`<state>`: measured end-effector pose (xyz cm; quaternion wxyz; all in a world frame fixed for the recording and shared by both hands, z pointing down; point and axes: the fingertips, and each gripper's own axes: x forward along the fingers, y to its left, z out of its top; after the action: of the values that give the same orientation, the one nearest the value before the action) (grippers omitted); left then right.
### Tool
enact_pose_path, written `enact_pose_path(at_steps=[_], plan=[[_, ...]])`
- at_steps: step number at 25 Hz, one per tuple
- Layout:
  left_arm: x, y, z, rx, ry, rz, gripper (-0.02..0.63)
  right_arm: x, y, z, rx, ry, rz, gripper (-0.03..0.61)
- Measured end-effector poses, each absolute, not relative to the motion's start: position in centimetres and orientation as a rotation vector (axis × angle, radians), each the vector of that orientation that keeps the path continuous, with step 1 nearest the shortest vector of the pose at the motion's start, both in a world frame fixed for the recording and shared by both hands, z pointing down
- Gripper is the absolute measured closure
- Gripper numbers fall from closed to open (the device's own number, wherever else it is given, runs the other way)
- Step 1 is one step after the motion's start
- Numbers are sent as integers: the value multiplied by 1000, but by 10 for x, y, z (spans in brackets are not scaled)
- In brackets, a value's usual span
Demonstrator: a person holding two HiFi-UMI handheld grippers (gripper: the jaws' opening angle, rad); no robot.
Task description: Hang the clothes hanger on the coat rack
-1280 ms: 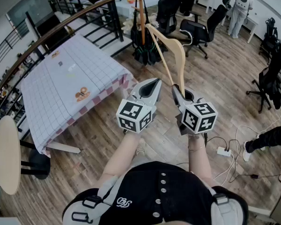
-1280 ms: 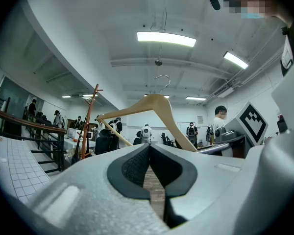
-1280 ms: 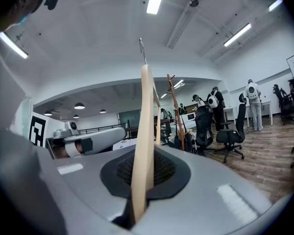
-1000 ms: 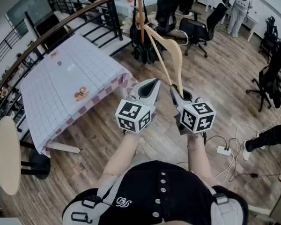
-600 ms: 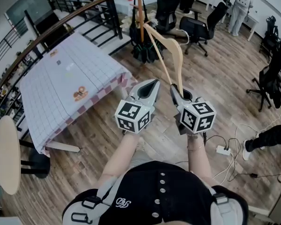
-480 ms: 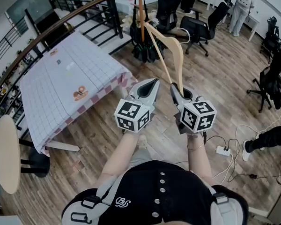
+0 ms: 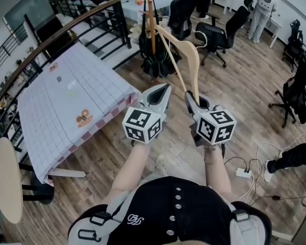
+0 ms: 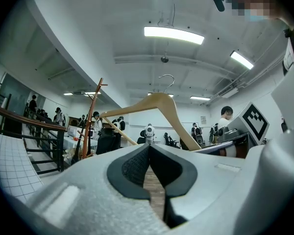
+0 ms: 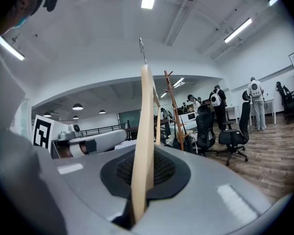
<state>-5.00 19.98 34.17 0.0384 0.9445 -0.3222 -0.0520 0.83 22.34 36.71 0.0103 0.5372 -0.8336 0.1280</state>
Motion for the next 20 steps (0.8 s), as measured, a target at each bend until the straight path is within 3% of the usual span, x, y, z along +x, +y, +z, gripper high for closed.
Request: enact_pose_path(at_steps=[20], plan=[[-28, 17, 351, 2937, -939, -161, 615, 36, 42, 373, 1754, -2560, 346, 578]])
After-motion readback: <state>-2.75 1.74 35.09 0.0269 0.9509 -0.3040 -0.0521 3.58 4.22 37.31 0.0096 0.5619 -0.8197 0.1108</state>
